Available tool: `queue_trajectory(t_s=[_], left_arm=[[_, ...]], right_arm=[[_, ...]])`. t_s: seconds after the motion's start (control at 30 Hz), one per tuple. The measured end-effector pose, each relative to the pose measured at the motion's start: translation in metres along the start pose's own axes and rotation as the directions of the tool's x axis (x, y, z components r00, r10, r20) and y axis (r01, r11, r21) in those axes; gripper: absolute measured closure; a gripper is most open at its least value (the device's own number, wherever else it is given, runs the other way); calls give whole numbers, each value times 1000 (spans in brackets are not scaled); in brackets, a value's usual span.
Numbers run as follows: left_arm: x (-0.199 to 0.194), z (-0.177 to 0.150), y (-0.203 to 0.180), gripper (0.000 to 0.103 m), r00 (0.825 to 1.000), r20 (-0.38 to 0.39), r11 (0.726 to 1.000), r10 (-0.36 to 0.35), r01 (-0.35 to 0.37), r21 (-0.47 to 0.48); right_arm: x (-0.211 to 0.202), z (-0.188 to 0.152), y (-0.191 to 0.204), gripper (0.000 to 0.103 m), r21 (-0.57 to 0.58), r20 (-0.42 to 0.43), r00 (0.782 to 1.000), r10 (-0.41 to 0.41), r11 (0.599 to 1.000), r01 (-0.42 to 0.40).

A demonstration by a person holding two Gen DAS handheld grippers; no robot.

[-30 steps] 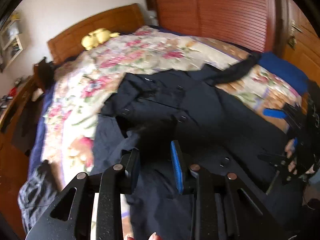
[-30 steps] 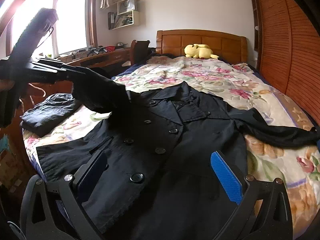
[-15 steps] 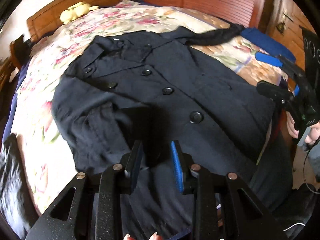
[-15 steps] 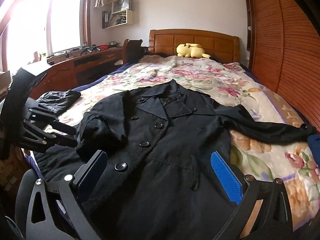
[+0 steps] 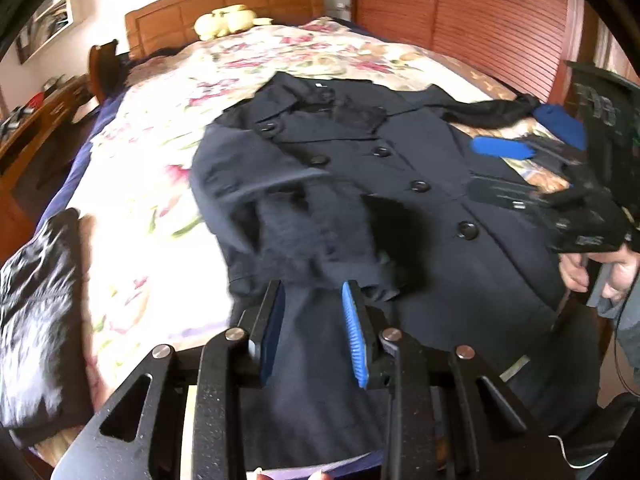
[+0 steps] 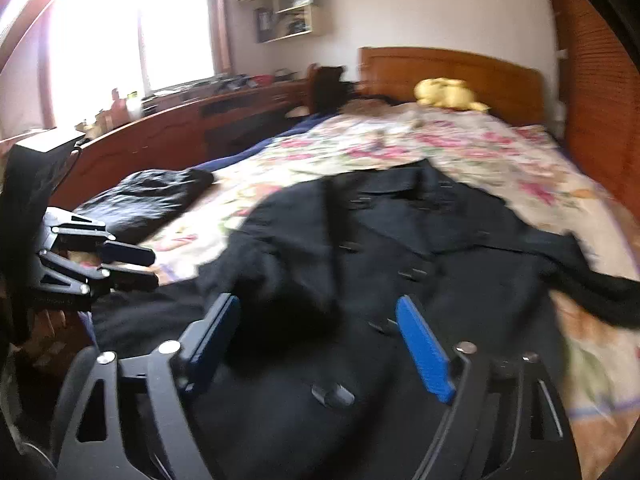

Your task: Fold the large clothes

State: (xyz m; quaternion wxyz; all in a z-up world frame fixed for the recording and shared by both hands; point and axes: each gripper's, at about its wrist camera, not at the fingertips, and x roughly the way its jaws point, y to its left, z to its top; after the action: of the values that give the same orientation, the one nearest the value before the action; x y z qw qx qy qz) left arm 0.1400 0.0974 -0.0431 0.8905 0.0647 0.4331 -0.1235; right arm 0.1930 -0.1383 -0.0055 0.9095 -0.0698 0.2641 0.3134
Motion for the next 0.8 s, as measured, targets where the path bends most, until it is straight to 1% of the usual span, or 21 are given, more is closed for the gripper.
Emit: queue_trajectory(t_s=[0.1,0.17,0.2,0.27,0.3,0.33,0.37,0.4,0.43,0.53,0.63,0.7,0.8], left_arm=[[-6,-9,18,72,1000,7,999,30,-30,-21],[-11,-16,30,72,999,10,998,42,-42,-40],[-12,-18,34,72,999,12,998,45,-45,-47],[-15,-22,43,72,998,13,996,61,-60,-62],[-16,-25,47,72,998,15,996,67,-66,-66],[-16,-26,49,72,997,16,995,73,-72,-70],[-16,-28,52,72,997,16,994,80,-78,-74],[-16,-29,54,72,997,17,994,81,-79,-75],[-16,-30,55,72,997,19,994,78,-77,-79],[-16,-32,54,72,997,29,994,77,-74,-80],[-15,-29,46,72,997,43,995,70,-67,-72],[-14,-25,38,72,997,52,997,56,-52,-64],[-10,-17,27,72,997,60,998,39,-36,-52]], right_arm=[[35,14,15,35,-32,-41,998,53,998,-55],[58,20,23,36,-41,-76,993,87,995,-90],[71,23,26,37,-39,-105,989,103,993,-107],[98,26,27,41,-24,-178,978,110,993,-116],[107,25,26,51,-15,-203,972,122,992,-128],[114,26,25,65,-10,-219,966,135,990,-141],[119,28,25,74,-12,-229,963,140,989,-147],[121,29,24,91,-18,-235,962,138,989,-146],[119,29,24,95,-30,-228,965,133,989,-143],[101,31,18,98,-44,-165,981,102,993,-110],[62,30,7,99,-20,-51,998,38,999,-39],[32,23,-5,99,11,25,1000,-17,1000,16],[2,5,-23,99,54,72,990,-118,992,114]])
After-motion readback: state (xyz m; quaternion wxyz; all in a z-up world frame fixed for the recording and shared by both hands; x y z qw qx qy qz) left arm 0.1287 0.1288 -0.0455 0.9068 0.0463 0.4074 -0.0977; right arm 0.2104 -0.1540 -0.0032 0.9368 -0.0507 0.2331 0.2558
